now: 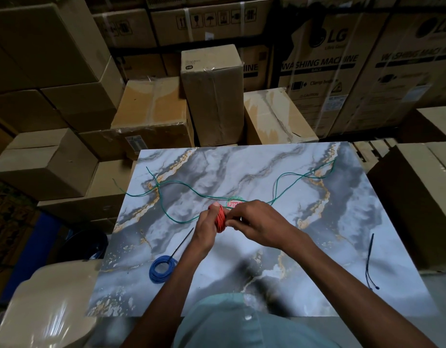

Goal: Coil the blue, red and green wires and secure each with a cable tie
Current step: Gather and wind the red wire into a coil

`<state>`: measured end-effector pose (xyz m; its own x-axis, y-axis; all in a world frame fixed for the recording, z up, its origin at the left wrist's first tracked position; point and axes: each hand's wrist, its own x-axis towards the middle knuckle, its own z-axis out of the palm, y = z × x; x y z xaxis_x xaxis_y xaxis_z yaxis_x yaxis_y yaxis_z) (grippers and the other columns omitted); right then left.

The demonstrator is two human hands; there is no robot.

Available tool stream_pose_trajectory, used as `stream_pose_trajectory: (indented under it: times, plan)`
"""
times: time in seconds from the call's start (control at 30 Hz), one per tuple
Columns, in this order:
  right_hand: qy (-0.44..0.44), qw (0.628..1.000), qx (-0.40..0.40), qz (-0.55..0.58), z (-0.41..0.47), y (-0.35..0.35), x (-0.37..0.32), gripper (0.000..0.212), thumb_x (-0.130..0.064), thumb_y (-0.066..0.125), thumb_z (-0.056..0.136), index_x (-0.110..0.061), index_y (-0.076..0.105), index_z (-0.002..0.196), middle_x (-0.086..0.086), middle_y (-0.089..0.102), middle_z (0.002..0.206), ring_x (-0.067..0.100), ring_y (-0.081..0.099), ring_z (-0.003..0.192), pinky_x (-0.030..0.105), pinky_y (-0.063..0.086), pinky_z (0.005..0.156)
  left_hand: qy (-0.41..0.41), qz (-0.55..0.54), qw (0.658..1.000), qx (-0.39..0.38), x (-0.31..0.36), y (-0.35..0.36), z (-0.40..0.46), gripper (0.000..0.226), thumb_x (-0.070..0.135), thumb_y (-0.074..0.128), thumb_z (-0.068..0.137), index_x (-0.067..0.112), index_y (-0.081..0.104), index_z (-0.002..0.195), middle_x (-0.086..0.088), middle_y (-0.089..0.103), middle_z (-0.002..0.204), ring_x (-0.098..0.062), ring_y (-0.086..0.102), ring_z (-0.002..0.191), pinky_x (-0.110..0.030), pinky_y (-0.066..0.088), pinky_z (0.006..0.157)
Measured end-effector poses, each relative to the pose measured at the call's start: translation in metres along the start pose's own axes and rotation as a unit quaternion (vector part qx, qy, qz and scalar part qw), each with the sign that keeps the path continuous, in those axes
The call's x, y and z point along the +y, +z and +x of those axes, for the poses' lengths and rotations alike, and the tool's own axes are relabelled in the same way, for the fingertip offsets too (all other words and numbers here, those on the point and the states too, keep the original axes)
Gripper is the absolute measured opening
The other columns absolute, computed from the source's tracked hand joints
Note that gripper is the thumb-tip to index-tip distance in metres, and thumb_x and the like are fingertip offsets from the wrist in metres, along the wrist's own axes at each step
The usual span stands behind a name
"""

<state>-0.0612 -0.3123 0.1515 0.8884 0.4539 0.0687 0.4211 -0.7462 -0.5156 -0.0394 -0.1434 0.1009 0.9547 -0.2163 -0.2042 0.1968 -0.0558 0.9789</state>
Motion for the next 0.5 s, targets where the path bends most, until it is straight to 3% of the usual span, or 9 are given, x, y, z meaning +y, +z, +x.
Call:
stream_pose_trajectory:
  times: [0.1,0.17,0.27,0.33,0.43,0.5]
  plan:
    - [-0.028,0.999,0.035,-0.028,0.001,-0.003,0.004,0.016,-0.04,0.062,0.099,-0.031,0.073,0.094,-0.011,0.067,0.084,0.009,0.047,0.081,0.032,0.045,0.064,-0.019,0.002,0.999,-0.029,0.003,0.005,-0.007,0.06,0.041,0.031,0.106,0.021,0.061,0.059,0.003,0.059,0.054,-0.008,0.05,0.052,-0.028,0.038,0.059]
    - [-0.046,0.997,0.057,-0.035,0.002,-0.005,0.006,0.015,-0.043,0.066,0.096,-0.031,0.073,0.094,-0.01,0.065,0.084,0.01,0.047,0.084,0.033,0.045,0.06,-0.05,-0.041,0.997,-0.049,0.004,0.008,-0.01,0.069,0.038,0.015,0.11,0.012,0.064,0.068,-0.004,0.065,0.059,-0.013,0.061,0.056,-0.026,0.047,0.061]
    - [-0.068,0.994,0.083,-0.031,0.005,0.0,0.008,0.019,-0.045,0.07,0.093,-0.029,0.077,0.099,-0.01,0.065,0.088,0.015,0.05,0.087,0.031,0.044,0.058,-0.075,-0.081,0.989,-0.103,0.003,0.007,-0.012,0.086,0.057,0.003,0.102,-0.001,0.063,0.077,-0.021,0.063,0.066,-0.03,0.067,0.067,-0.032,0.052,0.073]
    - [-0.066,0.994,0.085,0.009,0.006,0.003,0.009,0.021,-0.046,0.068,0.095,-0.029,0.078,0.101,-0.01,0.064,0.091,0.014,0.052,0.088,0.029,0.045,0.061,-0.084,-0.064,0.986,-0.13,0.0,0.003,-0.014,0.095,0.068,0.003,0.097,0.003,0.064,0.066,-0.021,0.059,0.062,-0.035,0.065,0.068,-0.039,0.046,0.078]
    - [-0.054,0.991,0.082,0.095,0.006,0.01,0.011,0.019,-0.041,0.07,0.096,-0.027,0.081,0.101,-0.012,0.066,0.098,0.01,0.057,0.095,0.026,0.051,0.069,-0.091,-0.036,0.986,-0.135,0.001,-0.001,-0.016,0.093,0.072,0.002,0.094,0.009,0.054,0.049,-0.015,0.051,0.051,-0.034,0.063,0.06,-0.037,0.042,0.068]
    - [-0.021,0.982,0.085,0.169,0.005,0.014,0.01,0.013,-0.034,0.077,0.092,-0.025,0.083,0.099,-0.014,0.071,0.106,0.008,0.062,0.104,0.027,0.054,0.079,-0.107,-0.043,0.984,-0.135,0.004,-0.001,-0.018,0.089,0.073,0.006,0.094,0.008,0.052,0.053,-0.011,0.043,0.047,-0.032,0.061,0.054,-0.034,0.044,0.059]
